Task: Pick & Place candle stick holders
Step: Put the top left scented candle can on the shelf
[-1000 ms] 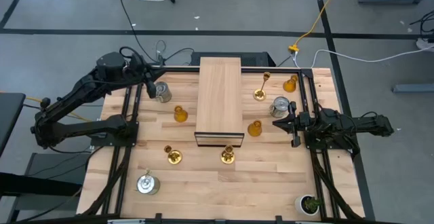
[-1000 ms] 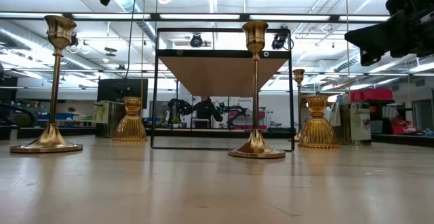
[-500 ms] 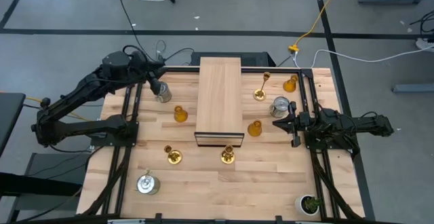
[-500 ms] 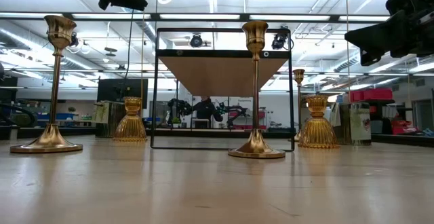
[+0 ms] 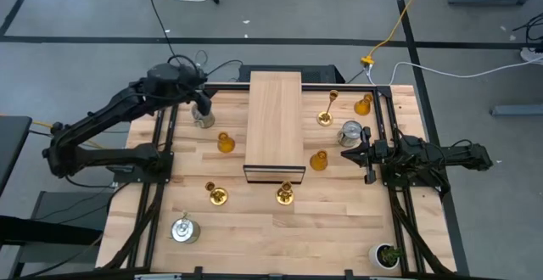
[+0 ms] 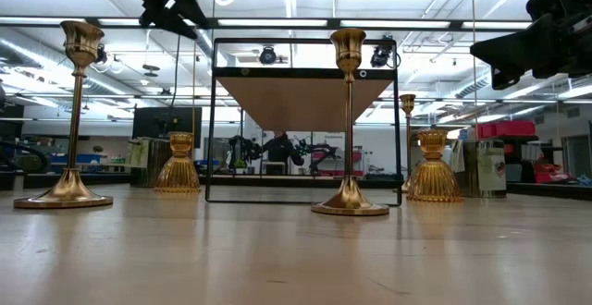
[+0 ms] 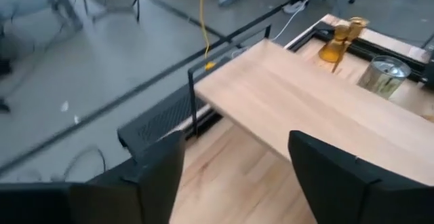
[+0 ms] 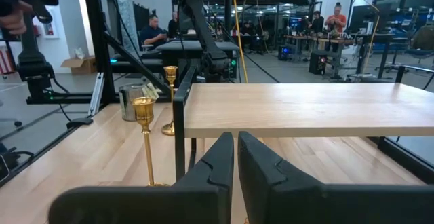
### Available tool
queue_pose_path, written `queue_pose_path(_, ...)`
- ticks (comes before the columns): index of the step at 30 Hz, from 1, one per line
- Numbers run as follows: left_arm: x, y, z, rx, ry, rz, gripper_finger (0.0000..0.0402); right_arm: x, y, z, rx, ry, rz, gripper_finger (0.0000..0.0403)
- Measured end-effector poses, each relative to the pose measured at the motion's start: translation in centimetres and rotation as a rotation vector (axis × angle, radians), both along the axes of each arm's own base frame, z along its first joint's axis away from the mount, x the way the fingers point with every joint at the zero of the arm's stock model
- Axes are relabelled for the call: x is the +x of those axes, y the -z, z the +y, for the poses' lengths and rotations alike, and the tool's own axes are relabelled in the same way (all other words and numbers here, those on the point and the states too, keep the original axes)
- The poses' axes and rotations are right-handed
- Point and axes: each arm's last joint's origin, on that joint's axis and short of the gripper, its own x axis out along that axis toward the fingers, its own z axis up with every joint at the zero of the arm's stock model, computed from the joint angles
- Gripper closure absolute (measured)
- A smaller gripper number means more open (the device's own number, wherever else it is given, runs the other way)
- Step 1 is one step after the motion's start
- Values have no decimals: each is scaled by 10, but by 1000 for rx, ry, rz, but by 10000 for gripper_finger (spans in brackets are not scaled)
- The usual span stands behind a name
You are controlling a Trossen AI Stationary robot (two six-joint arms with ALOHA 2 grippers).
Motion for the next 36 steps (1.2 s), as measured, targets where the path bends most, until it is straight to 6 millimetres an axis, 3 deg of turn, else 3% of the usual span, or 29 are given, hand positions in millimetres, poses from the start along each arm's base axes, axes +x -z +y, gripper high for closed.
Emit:
queue_pose_path(14, 11, 19, 14, -74, -20, 117, 32, 0, 0, 0, 0, 0, 0, 376)
queue_pose_path(36, 14, 23, 17, -41, -30, 183, 28, 0, 0, 0, 0, 0, 0, 376)
